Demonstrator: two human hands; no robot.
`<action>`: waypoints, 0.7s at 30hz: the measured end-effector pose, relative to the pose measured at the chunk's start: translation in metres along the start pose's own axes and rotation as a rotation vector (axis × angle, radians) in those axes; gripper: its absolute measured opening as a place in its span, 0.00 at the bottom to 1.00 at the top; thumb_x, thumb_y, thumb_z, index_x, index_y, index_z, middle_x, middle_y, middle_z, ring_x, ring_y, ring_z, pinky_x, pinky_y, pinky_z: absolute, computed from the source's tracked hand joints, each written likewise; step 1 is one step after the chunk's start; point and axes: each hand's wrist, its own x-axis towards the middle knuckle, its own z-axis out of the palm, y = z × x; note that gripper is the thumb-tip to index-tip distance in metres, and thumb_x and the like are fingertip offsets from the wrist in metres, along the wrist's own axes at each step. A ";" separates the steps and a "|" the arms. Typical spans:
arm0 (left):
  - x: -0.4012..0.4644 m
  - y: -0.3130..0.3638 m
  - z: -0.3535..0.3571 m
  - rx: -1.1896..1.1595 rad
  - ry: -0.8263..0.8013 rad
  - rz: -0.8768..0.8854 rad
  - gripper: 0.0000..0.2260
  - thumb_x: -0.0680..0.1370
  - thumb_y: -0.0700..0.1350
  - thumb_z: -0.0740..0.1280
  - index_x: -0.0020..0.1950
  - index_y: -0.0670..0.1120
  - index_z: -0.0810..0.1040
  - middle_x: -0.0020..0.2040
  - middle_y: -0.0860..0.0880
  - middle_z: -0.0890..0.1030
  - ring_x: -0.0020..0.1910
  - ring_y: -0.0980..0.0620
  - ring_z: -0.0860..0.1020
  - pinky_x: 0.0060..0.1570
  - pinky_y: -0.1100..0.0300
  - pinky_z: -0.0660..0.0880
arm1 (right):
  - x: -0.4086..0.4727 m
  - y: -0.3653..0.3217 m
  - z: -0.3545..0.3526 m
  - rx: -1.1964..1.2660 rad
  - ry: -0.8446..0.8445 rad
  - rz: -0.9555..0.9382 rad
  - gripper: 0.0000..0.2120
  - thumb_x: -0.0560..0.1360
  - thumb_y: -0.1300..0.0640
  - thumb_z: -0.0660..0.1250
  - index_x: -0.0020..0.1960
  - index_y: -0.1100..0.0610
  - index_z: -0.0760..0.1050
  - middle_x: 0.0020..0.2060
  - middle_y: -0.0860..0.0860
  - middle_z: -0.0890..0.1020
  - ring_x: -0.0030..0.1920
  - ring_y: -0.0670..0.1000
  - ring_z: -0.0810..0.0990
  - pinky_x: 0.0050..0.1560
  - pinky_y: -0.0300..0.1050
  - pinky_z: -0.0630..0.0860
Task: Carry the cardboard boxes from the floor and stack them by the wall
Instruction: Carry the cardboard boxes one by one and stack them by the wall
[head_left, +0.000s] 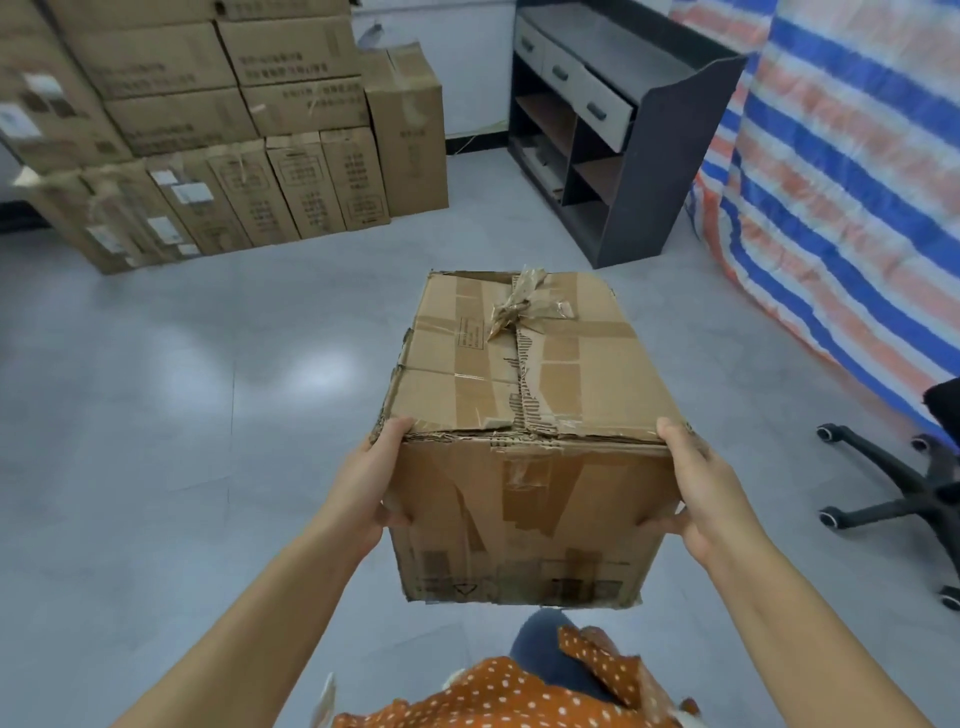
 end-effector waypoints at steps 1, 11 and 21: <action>0.015 0.013 0.005 -0.005 -0.002 -0.002 0.14 0.76 0.58 0.65 0.57 0.53 0.75 0.53 0.56 0.76 0.49 0.55 0.74 0.43 0.41 0.80 | 0.016 -0.012 0.010 0.002 -0.004 -0.001 0.08 0.75 0.43 0.66 0.44 0.46 0.74 0.43 0.43 0.77 0.43 0.46 0.76 0.36 0.56 0.80; 0.176 0.144 0.079 -0.108 0.085 -0.027 0.15 0.77 0.57 0.64 0.59 0.52 0.75 0.53 0.52 0.77 0.51 0.49 0.76 0.45 0.39 0.79 | 0.215 -0.140 0.114 -0.089 -0.097 -0.001 0.10 0.75 0.42 0.65 0.51 0.46 0.74 0.48 0.44 0.74 0.52 0.52 0.72 0.37 0.59 0.80; 0.311 0.301 0.148 -0.210 0.149 0.096 0.13 0.76 0.55 0.64 0.56 0.53 0.79 0.53 0.52 0.78 0.52 0.52 0.76 0.37 0.43 0.80 | 0.377 -0.310 0.218 -0.138 -0.227 -0.141 0.09 0.75 0.43 0.65 0.40 0.46 0.76 0.42 0.41 0.76 0.42 0.45 0.73 0.35 0.56 0.80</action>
